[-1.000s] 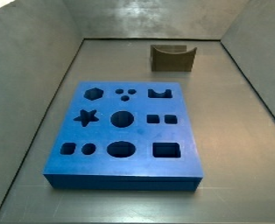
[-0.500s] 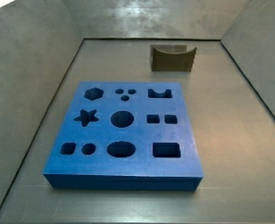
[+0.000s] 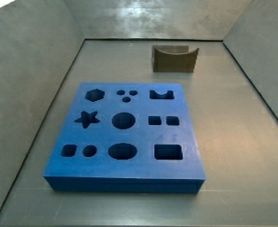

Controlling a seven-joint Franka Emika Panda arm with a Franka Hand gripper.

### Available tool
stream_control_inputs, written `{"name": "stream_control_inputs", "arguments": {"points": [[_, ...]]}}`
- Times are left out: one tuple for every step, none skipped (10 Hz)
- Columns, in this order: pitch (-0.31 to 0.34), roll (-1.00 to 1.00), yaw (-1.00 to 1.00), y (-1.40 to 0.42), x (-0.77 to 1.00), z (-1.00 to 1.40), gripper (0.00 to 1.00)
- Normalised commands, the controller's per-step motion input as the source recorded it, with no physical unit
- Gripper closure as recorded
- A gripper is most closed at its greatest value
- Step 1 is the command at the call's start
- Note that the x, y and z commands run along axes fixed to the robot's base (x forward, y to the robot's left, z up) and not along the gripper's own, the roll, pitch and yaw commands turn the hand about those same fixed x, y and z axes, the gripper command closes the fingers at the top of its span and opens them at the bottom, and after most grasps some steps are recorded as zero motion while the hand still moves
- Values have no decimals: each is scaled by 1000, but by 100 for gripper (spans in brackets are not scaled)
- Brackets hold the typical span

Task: Pick up the star object. Move up. Move to above the board. Insert the star object.
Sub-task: Move to above the board, then insert the star object.

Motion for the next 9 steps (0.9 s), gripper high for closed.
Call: {"name": "stream_control_inputs", "arguments": {"points": [[107, 20, 9, -193, 65, 20, 100], [0, -9, 0, -229, 0, -266, 100], [46, -346, 0, 0, 0, -254, 100], [-23, 0, 0, -40, 0, -40, 100], [-29, 140, 746, -246, -331, -689, 100], [0, 0, 1000, 0, 0, -680, 100], [0, 0, 1000, 0, 0, -697, 100], [0, 0, 946, -74, 0, -551, 100], [-209, -123, 34, 0, -109, -31, 100]]}}
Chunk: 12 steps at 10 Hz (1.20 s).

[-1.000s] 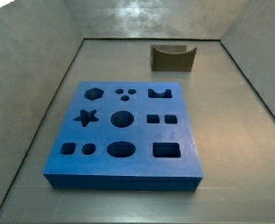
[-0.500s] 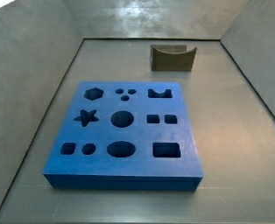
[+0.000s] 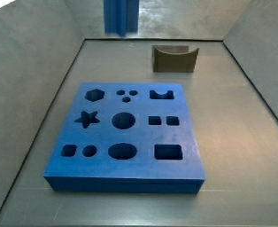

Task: Pick up the star object. Move up. Move to above the board. Insert the star object.
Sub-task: Insert the star object.

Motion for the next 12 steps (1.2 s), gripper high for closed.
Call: {"name": "stream_control_inputs", "arguments": {"points": [[-357, 0, -100, -60, -211, -657, 100], [-103, 214, -837, 0, -171, -863, 100], [-97, 191, -969, 9, -131, -880, 100], [-63, 140, -751, 106, -386, -789, 100], [-100, 214, -660, 6, -466, -811, 100], [-211, 66, -334, 0, -334, -940, 100], [0, 0, 829, -174, 0, -903, 100], [-46, 0, 749, -283, 0, -746, 100], [-177, -83, 9, -43, -29, -23, 100], [0, 0, 0, 0, -11, -49, 100], [-166, 411, -129, -386, -409, -866, 100], [-123, 406, -363, -317, -446, -763, 100]]}}
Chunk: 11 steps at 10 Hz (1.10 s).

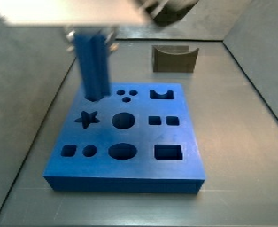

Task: Pick up the star object. Move up. Move to above the board. Insert the star object.
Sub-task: Insert the star object.

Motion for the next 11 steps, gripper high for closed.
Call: {"name": "stream_control_inputs", "arguments": {"points": [[0, 140, -271, -71, -220, -223, 100], [0, 0, 0, 46, 0, 0, 100], [0, 0, 214, 103, 314, -557, 100], [-74, 0, 94, 0, 37, -529, 100], [0, 0, 0, 0, 0, -51, 100], [-43, 43, 163, -211, 120, -429, 100], [0, 20, 114, -77, 71, -214, 100], [0, 0, 0, 0, 0, -43, 100], [0, 77, 0, 0, 0, -126, 100], [0, 197, 0, 0, 0, -306, 100], [0, 154, 89, 0, -54, -417, 100]]}}
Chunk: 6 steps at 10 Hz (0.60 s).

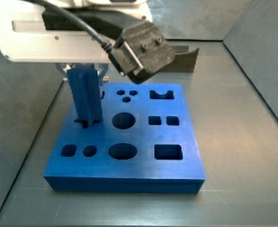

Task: Pick up the star object. Move up. Move to above the board. Insert the star object.
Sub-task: Insert the star object.

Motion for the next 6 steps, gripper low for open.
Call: {"name": "stream_control_inputs", "arguments": {"points": [[0, 0, 0, 0, -109, -143, 100], [-6, 0, -131, 0, -209, -97, 100], [-40, 31, -254, -100, -306, -131, 100], [0, 66, -246, -54, -174, 0, 100], [0, 0, 0, 0, 11, -46, 100], [80, 20, 0, 0, 426, -340, 100]]}}
